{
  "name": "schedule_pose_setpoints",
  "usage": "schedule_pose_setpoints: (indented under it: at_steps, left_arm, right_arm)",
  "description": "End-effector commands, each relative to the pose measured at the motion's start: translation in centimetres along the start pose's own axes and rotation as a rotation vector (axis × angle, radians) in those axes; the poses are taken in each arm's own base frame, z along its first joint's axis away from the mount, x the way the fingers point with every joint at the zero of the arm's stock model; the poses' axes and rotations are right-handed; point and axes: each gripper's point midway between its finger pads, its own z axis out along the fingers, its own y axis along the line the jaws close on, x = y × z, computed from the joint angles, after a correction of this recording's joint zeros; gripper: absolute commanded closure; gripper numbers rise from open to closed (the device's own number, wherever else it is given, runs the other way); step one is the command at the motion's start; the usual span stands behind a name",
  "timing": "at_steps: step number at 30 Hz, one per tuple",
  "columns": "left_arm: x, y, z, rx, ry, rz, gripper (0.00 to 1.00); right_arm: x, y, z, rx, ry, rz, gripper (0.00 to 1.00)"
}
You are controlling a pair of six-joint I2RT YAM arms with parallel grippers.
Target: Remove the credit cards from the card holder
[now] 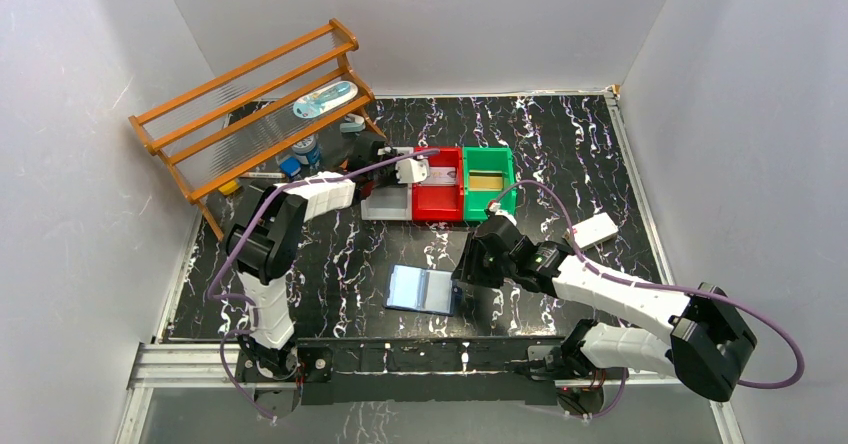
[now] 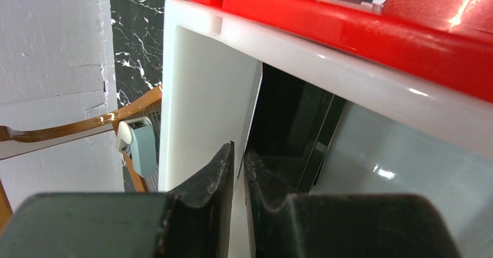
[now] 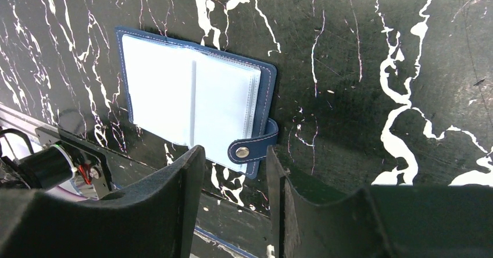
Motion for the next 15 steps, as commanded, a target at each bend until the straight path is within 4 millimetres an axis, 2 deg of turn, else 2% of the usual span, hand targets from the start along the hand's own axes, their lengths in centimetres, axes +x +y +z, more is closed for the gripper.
schedule_pose_setpoints:
  at_steps: [1,6,15]
  left_arm:
    - [0.3,-0.8,0.3,0.025,-0.010,-0.021,0.87]
    - [0.5,-1.6,-0.1,0.053,-0.006,-0.037,0.76]
    - [-0.3,-0.6,-1.6,0.027,-0.025,-0.079,0.68]
  right_arm:
    - [-1.1,1.0,-0.7,-0.024,-0.031,0.005,0.48]
    - [-1.2,1.1,-0.8,-0.032,-0.035,0.007,0.48]
    - [-1.4,1.4,-1.0,-0.036,-0.038,0.007,0.47]
